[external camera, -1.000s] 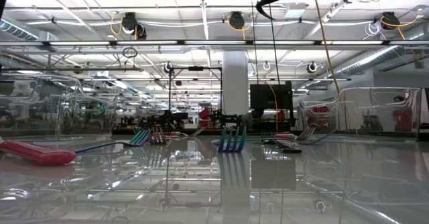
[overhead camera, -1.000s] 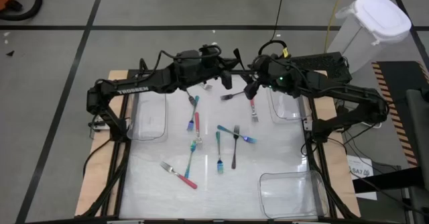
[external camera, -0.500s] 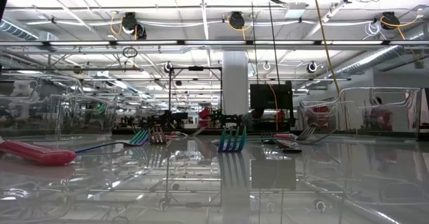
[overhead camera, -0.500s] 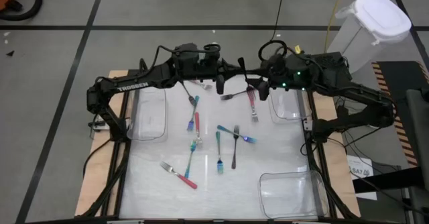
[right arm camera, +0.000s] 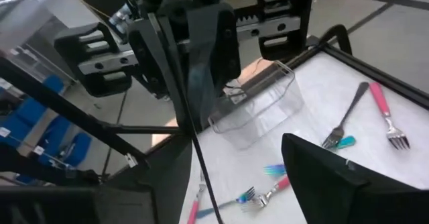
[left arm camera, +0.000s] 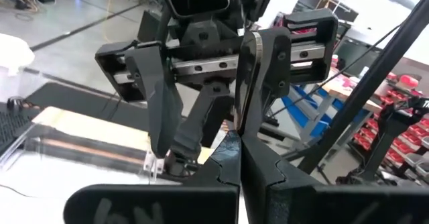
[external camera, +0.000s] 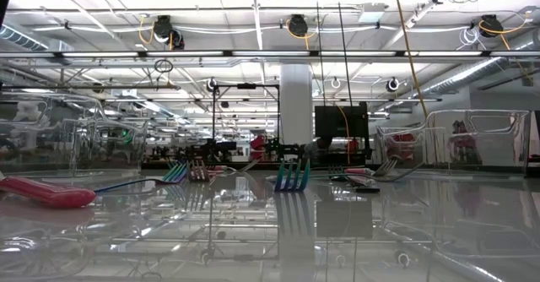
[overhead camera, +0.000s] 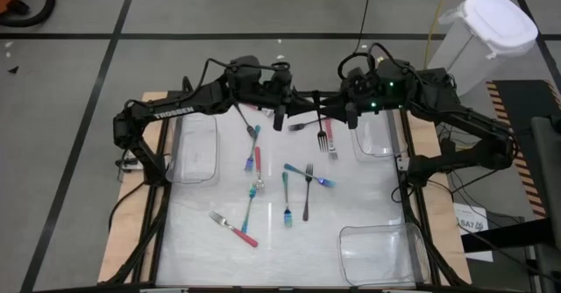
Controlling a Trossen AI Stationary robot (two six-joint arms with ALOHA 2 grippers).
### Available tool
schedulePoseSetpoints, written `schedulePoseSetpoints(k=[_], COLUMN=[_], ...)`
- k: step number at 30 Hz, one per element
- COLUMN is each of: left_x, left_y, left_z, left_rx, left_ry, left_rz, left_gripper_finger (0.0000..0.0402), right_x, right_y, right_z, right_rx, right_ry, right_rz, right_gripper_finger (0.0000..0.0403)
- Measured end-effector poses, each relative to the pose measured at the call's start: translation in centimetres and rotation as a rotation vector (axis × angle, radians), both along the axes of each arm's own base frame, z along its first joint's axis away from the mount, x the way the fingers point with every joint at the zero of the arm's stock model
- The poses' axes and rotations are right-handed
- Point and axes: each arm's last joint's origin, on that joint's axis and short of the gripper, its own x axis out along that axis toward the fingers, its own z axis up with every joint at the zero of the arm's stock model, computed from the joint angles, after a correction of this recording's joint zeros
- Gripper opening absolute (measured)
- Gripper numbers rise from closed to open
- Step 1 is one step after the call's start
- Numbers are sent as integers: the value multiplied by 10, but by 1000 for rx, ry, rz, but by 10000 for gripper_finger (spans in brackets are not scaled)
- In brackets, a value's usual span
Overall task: Sort silverware by color (type)
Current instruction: Put the black fork into the top right transparent bin
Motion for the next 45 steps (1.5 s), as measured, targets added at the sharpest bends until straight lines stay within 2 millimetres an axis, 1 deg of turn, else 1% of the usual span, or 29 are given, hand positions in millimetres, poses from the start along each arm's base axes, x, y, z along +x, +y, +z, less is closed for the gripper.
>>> schedulePoseSetpoints(k=[5, 18, 23, 26, 30, 40, 45], left_x=[-1, 1, 1, 1, 1, 1, 1], left_y=[-2, -5, -5, -5, -5, -5, -5], left_z=[1, -6, -6, -5, -6, -6, -6], left_rx=[-16, -38, -41, -41, -41, -46, -54], left_ry=[2, 60, 60, 59, 60, 69, 71], left_rz=[-9, -27, -26, -25, -22, -14, -13], left_gripper_finger=[0, 0, 0, 0, 0, 0, 0], right_x=[0, 2, 4, 7, 12, 14, 14], right_y=[-2, -2, -1, -2, -4, -4, -4], right_z=[4, 14, 13, 11, 7, 7, 7], right_rx=[24, 62, 70, 80, 84, 57, 36], right_ry=[-44, -141, -140, -131, -118, -123, -122], right_rz=[5, 25, 55, 76, 80, 87, 93], right_gripper_finger=[216, 214, 214, 205, 175, 59, 11])
